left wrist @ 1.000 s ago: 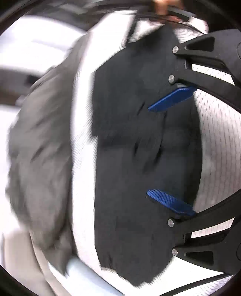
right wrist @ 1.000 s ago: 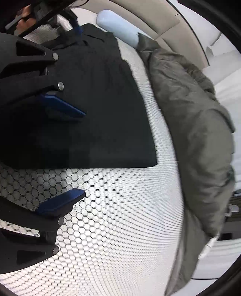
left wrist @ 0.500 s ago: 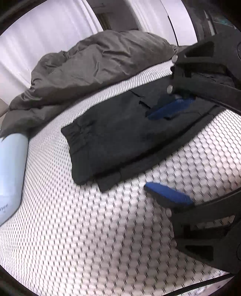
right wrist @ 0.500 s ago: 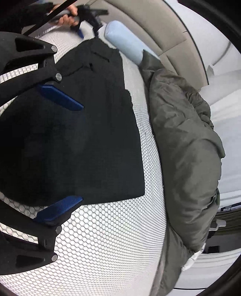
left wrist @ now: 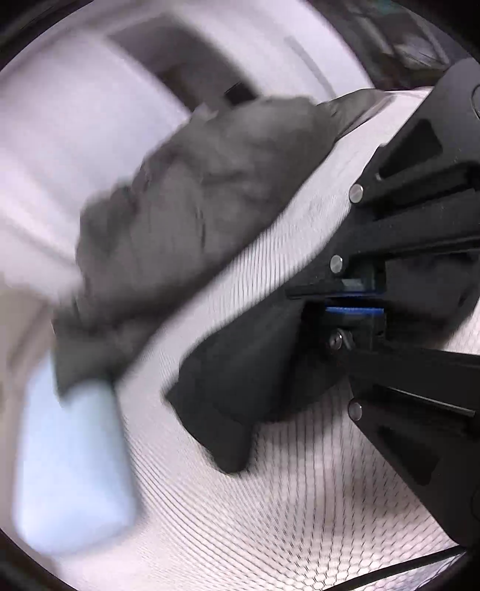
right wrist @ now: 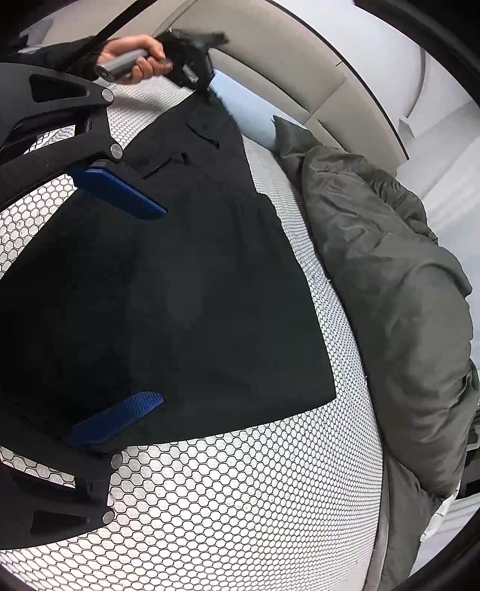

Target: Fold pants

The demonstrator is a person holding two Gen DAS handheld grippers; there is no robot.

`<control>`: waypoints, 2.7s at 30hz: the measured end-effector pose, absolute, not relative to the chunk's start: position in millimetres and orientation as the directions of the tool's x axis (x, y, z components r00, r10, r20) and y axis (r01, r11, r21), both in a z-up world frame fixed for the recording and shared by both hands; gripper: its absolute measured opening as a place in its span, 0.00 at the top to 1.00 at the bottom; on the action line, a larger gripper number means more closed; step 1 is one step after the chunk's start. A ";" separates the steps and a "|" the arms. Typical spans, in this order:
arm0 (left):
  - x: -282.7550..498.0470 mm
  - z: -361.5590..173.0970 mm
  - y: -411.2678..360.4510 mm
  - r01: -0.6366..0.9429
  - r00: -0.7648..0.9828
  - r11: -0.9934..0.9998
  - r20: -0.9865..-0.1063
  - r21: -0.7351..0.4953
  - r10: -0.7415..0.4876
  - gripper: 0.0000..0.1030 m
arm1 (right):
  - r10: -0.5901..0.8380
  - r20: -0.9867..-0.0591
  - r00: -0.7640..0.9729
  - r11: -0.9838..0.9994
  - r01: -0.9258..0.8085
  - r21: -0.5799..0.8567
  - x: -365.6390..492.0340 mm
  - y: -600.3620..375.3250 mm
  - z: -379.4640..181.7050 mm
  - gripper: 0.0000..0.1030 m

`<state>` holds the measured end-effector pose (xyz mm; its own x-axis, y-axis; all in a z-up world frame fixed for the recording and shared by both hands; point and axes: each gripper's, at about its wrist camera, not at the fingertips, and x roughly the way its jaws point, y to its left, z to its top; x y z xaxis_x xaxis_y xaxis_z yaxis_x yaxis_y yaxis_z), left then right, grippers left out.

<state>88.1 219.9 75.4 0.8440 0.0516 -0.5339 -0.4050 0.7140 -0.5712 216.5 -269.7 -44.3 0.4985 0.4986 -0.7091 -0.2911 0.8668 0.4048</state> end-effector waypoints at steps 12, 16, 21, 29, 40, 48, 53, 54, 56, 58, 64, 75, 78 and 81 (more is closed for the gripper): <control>159.5 67.4 -66.1 0.218 0.493 0.839 -0.685 -0.499 -0.536 0.92 | 0.480 -0.705 0.523 0.872 -0.192 0.451 221.4 -320.0 -52.4 0.07; 154.0 70.7 -34.7 0.196 0.516 0.783 -0.617 -0.591 -0.595 0.56 | 0.450 -0.714 0.537 0.884 -0.158 0.439 221.4 -345.1 -54.2 0.07; 140.5 67.8 28.0 0.098 0.615 0.772 -0.571 -0.628 -0.543 0.45 | 0.447 -0.684 0.577 0.876 -0.125 0.467 224.5 -361.0 -47.3 0.07; 140.0 44.6 41.8 0.121 0.561 0.774 -0.600 -0.622 -0.570 0.31 | 0.441 -0.650 0.619 0.889 -0.200 0.412 228.9 -326.5 -28.6 0.07; 119.7 6.8 98.8 -0.035 0.575 0.753 -0.630 -0.657 -0.522 0.31 | 0.545 -0.600 0.585 0.828 -0.489 0.274 215.0 -231.1 -14.2 0.07; 129.1 -46.8 132.5 -0.200 0.515 0.756 -0.724 -0.623 -0.460 0.31 | 0.431 -0.730 0.531 0.834 -0.544 0.096 220.7 -176.8 -52.2 0.17; 140.0 -50.7 127.3 -0.186 0.508 0.780 -0.738 -0.598 -0.444 0.31 | 0.329 -0.711 0.622 0.851 -0.521 -0.062 215.1 -169.8 -52.5 0.27; 143.5 -51.3 122.0 -0.188 0.507 0.781 -0.739 -0.596 -0.443 0.31 | 0.335 -0.711 0.618 0.850 -0.524 -0.055 214.9 -173.7 -51.6 0.43; 149.6 -53.8 118.7 -0.200 0.509 0.777 -0.741 -0.597 -0.438 0.31 | 0.360 -0.715 0.599 0.863 -0.505 0.012 218.1 -192.1 -48.7 0.56; 157.7 -55.8 114.4 -0.217 0.514 0.778 -0.747 -0.589 -0.422 0.31 | 0.401 -0.698 0.593 0.876 -0.471 0.103 224.5 -215.5 -44.5 0.60; 179.8 -47.1 97.8 -0.218 0.542 0.810 -0.758 -0.544 -0.364 0.31 | 0.549 -0.614 0.567 0.834 -0.410 0.368 217.3 -284.3 -38.8 0.56; 206.1 -50.6 56.2 -0.183 0.520 0.858 -0.788 -0.479 -0.329 0.31 | 0.609 -0.604 0.514 0.793 -0.365 0.488 219.0 -302.8 -43.3 0.35; 208.4 -47.2 54.8 -0.178 0.520 0.860 -0.788 -0.477 -0.329 0.31 | 0.555 -0.656 0.512 0.831 -0.308 0.463 227.3 -297.5 -53.6 0.56; 200.2 -45.6 61.8 -0.178 0.521 0.862 -0.788 -0.475 -0.328 0.31 | 0.561 -0.642 0.523 0.827 -0.306 0.472 226.7 -300.3 -48.3 0.73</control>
